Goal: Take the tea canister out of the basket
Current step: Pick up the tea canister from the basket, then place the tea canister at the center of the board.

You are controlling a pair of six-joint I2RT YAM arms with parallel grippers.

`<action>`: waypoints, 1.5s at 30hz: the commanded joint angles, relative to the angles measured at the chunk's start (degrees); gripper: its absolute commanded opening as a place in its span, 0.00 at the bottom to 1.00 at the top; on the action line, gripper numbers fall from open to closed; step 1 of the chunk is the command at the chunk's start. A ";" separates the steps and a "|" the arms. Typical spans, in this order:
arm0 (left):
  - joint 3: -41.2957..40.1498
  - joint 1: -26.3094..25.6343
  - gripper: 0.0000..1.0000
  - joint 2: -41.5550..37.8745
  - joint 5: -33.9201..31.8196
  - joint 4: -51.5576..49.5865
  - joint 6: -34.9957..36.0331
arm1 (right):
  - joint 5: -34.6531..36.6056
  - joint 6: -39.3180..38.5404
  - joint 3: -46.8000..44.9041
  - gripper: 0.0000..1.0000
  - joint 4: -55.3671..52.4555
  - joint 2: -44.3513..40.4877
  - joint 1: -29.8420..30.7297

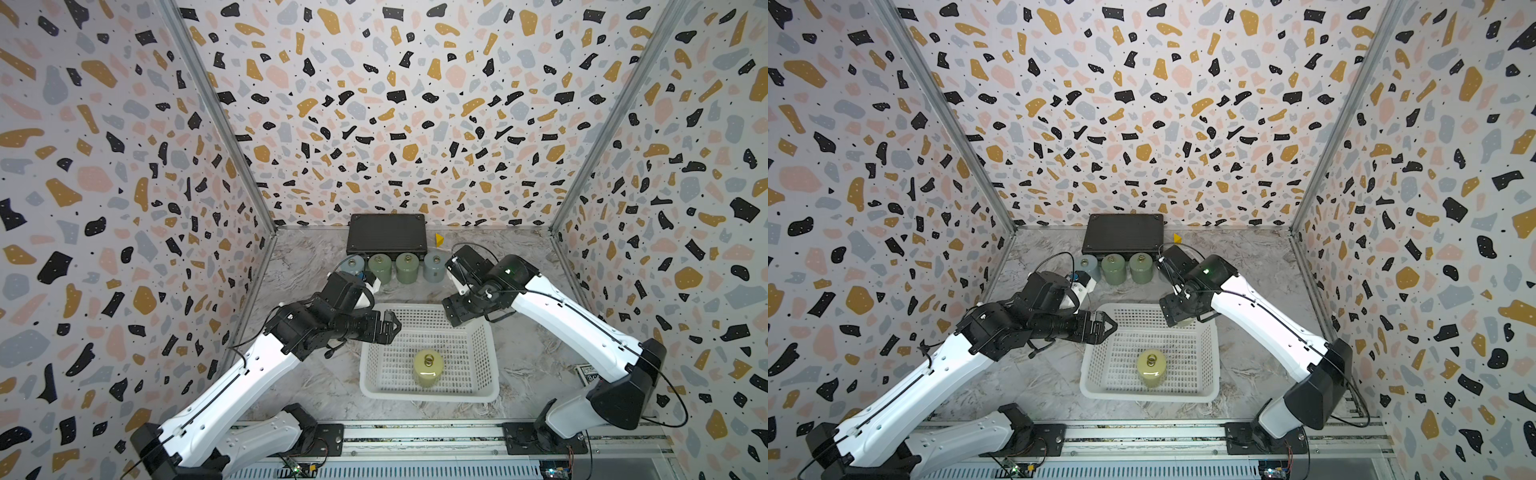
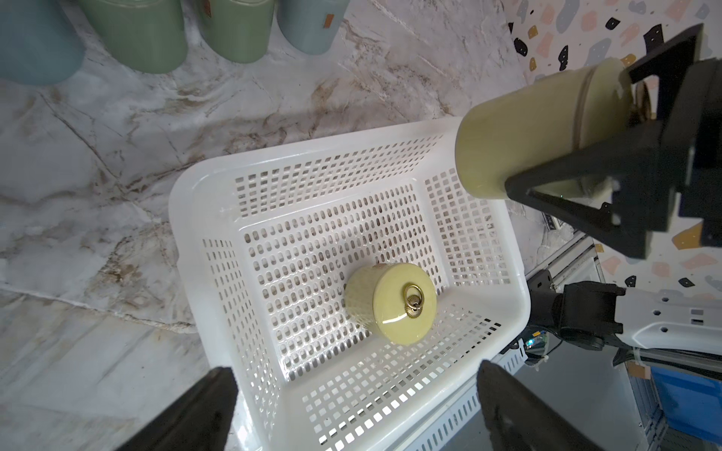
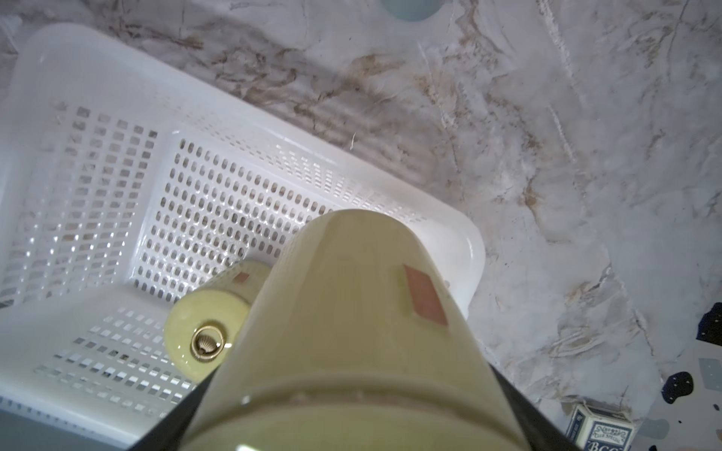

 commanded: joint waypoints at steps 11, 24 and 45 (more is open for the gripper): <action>2.92 -0.17 1.00 0.38 -3.37 1.60 -0.18 | -0.07 -6.77 15.51 0.84 4.03 15.10 -13.48; 5.00 -0.17 1.00 2.74 -4.86 1.70 0.73 | -1.99 -5.02 30.64 0.84 5.61 33.13 -21.71; 6.22 -0.22 1.00 4.83 -7.49 0.21 1.78 | -5.60 -2.81 41.71 0.84 5.59 48.90 -24.39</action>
